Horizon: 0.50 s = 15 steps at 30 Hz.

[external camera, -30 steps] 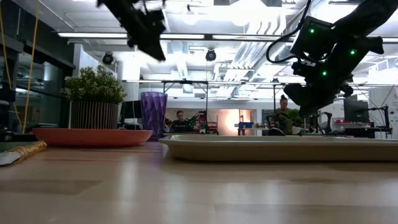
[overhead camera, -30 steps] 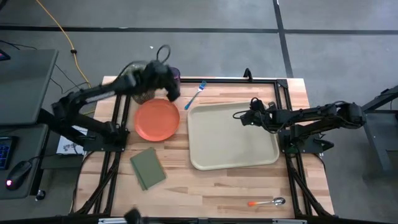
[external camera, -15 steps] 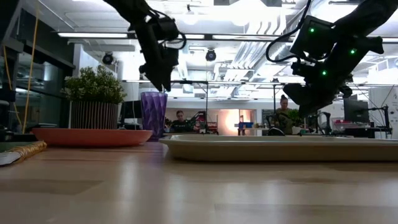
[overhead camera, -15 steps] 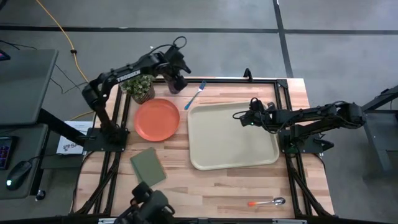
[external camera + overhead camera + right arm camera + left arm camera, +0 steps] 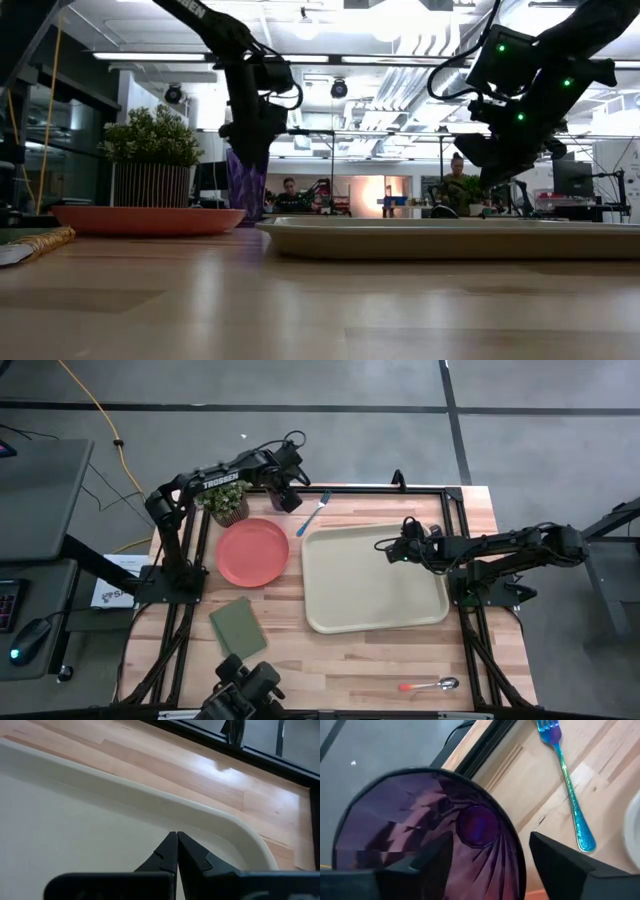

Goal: Pick and place plate/cup/fork/spoon on tray
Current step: Put the purple cup on the top left of the gray serving tray

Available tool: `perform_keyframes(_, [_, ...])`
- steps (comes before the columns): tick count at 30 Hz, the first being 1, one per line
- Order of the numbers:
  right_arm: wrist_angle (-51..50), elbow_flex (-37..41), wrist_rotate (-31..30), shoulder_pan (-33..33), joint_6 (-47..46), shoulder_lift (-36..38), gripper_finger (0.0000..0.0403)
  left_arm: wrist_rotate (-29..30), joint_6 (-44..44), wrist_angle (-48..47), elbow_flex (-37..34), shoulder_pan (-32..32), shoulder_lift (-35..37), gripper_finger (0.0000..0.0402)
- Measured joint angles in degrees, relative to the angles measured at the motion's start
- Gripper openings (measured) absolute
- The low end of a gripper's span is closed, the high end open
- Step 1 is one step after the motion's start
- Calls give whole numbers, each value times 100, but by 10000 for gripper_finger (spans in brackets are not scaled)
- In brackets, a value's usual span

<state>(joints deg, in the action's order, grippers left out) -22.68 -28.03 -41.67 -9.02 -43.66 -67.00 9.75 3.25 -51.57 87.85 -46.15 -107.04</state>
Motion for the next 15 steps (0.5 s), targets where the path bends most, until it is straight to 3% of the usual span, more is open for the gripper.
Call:
perform_keyframes(4, [-2, 0, 15, 4, 0, 0, 0, 178, -8, 26, 0, 89, -14, 165])
perform_keyframes(9, [-14, 0, 22, 4, 60, 0, 0, 440, 46, 29, 0, 241, 24, 27])
perform_keyframes(15, [-8, 0, 3, 4, 168, 0, 0, 537, 241, -294, 481, 620, 300, 5])
